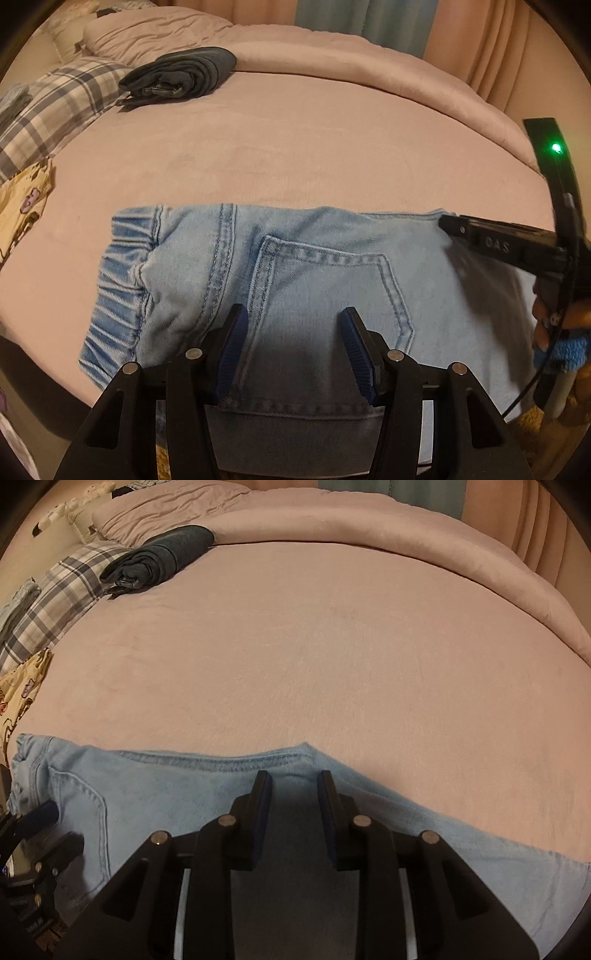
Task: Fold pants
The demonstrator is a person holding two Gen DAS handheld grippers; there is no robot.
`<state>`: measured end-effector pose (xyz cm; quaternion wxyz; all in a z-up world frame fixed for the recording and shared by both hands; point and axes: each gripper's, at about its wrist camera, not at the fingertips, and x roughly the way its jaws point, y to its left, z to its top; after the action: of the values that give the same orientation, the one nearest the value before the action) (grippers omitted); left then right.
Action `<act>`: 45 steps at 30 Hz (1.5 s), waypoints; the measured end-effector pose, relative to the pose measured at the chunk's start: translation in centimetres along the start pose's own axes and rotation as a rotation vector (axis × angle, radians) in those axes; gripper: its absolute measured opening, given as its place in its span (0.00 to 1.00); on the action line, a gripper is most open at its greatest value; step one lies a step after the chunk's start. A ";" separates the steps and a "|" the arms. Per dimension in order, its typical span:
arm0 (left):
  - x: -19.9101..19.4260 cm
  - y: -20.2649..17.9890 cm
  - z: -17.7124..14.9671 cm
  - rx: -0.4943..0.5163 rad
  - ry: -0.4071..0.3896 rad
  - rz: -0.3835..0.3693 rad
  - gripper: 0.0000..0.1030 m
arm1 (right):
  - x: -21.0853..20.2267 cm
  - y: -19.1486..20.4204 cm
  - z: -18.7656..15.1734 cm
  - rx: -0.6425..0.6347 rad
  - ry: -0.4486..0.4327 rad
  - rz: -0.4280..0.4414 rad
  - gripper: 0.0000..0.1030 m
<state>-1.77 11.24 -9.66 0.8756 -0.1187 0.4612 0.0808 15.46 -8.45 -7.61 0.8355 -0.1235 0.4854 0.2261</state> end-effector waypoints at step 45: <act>1.3 -12.3 -2.5 0.130 0.057 -0.132 0.63 | -9.0 -10.3 -12.5 0.287 -0.052 -0.072 0.57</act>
<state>0.09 -1.22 -10.43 0.8715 -0.0941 0.4812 -0.0102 7.29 -25.06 -6.14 0.8645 -0.0141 0.4860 0.1274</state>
